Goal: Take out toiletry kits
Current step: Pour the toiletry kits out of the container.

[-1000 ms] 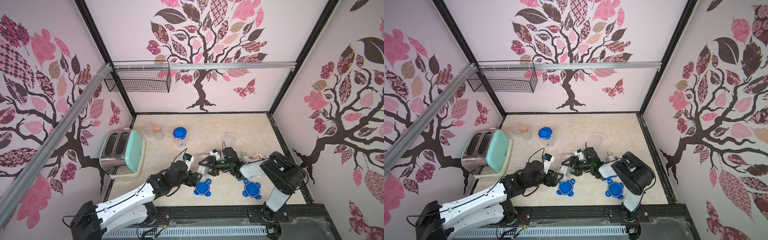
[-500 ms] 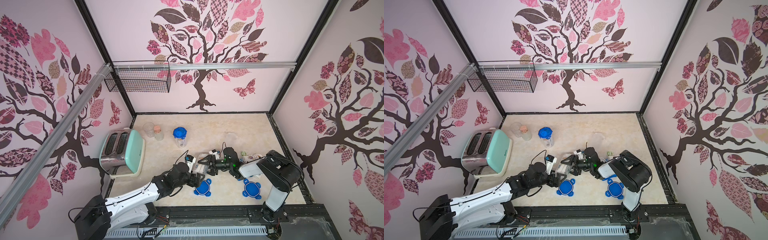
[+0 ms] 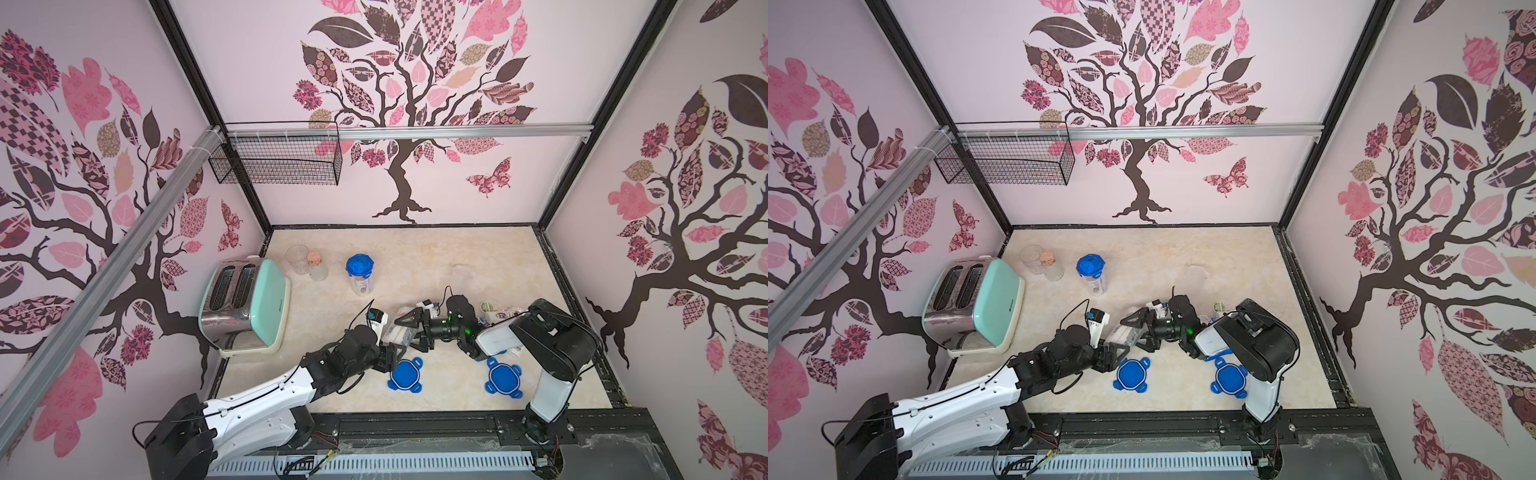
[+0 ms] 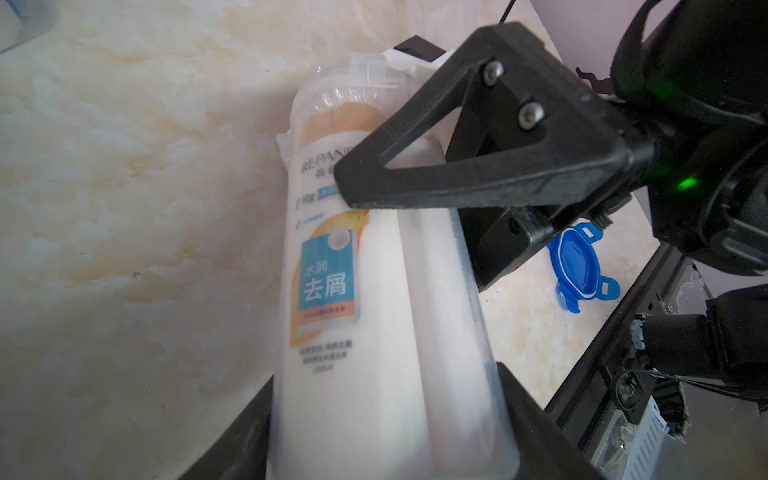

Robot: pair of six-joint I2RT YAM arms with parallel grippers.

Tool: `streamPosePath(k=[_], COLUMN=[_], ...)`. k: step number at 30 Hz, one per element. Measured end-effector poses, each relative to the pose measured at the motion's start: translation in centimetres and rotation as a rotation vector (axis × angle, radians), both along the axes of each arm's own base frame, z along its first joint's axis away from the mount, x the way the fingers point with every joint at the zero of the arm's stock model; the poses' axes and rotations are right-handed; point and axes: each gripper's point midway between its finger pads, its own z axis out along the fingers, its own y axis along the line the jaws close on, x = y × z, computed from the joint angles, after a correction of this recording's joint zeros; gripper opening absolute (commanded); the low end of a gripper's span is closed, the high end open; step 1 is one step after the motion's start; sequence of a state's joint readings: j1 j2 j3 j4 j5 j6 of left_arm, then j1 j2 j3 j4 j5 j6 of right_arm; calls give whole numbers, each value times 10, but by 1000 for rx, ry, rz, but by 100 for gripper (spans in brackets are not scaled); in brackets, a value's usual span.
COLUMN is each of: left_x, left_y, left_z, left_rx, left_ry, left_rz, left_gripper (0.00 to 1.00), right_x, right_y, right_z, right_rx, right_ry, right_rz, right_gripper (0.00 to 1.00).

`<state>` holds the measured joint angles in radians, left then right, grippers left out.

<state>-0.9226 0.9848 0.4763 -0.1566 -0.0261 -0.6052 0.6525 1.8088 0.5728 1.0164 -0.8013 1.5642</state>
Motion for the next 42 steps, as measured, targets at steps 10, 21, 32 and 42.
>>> streamPosePath(k=[10,21,32,42], left_x=[1,8,17,25], left_y=[5,7,4,5], left_z=[9,9,12,23], left_rx=[136,217,268,308], left_ry=[71,206,260,259], left_rz=[8,-18,-51,-47], left_gripper=[13,10,3,1], right_x=[-3,7,17,26], right_y=[-8,-15,-29,-49], right_z=[-8,-11,-8,-14], right_rx=[-78,-223,-286,-346], right_ry=[-61,-146,-203,-249], right_rz=[29,77,76,62], right_gripper=[90,92,97,98])
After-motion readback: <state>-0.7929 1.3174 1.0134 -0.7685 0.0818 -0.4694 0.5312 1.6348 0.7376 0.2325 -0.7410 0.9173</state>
